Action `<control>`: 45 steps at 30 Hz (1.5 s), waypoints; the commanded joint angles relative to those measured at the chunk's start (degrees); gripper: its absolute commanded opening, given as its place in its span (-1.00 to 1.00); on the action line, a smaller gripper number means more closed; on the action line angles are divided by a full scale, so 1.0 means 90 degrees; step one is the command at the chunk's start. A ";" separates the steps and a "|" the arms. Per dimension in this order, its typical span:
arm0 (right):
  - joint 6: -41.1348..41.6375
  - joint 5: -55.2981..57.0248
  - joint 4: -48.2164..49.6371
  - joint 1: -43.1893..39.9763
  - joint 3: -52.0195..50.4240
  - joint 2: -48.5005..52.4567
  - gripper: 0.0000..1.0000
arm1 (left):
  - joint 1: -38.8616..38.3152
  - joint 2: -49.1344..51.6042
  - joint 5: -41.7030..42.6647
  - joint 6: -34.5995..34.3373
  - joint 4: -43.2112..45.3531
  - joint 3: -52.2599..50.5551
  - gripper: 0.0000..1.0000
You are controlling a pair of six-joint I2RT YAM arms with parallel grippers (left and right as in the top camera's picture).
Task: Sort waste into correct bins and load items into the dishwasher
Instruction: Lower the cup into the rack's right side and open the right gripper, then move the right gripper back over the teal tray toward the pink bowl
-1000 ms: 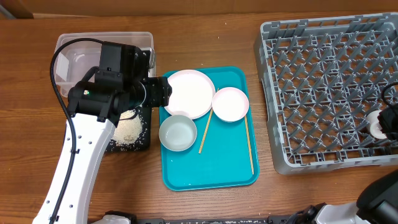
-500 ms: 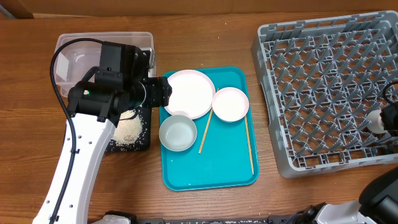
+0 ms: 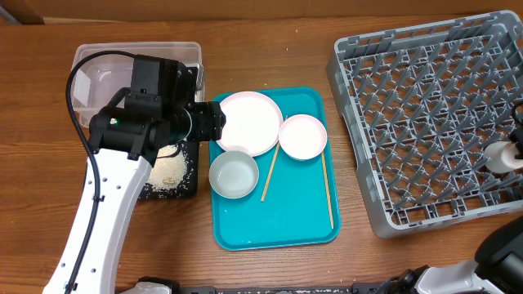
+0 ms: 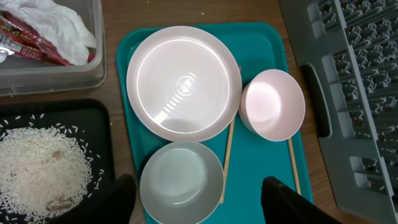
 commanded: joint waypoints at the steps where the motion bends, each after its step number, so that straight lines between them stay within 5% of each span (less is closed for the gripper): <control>1: 0.0097 -0.0010 -0.0231 0.0007 0.0527 0.0000 0.02 | 0.0041 -0.0066 -0.0058 0.0143 -0.0005 0.0070 0.33; 10: -0.0775 -0.2183 -0.1792 0.0087 0.1343 -0.0379 -0.01 | 0.0041 -0.0066 -0.0058 0.0143 -0.0002 0.0070 0.33; 18: -0.1428 -0.1933 -0.3548 0.1156 0.1003 -0.0406 -0.36 | 0.0041 -0.0066 -0.0061 0.0143 0.0029 0.0070 0.34; 33: -0.1605 -0.1826 -0.3344 0.3738 -0.0678 -0.0406 -0.36 | 0.0041 -0.0066 -0.0197 0.0143 0.0027 0.0070 0.34; 45: -0.1491 -0.1865 -0.2948 0.4308 -0.1188 -0.0406 -0.36 | 0.0041 -0.0066 -0.0199 0.0143 0.0024 0.0070 0.34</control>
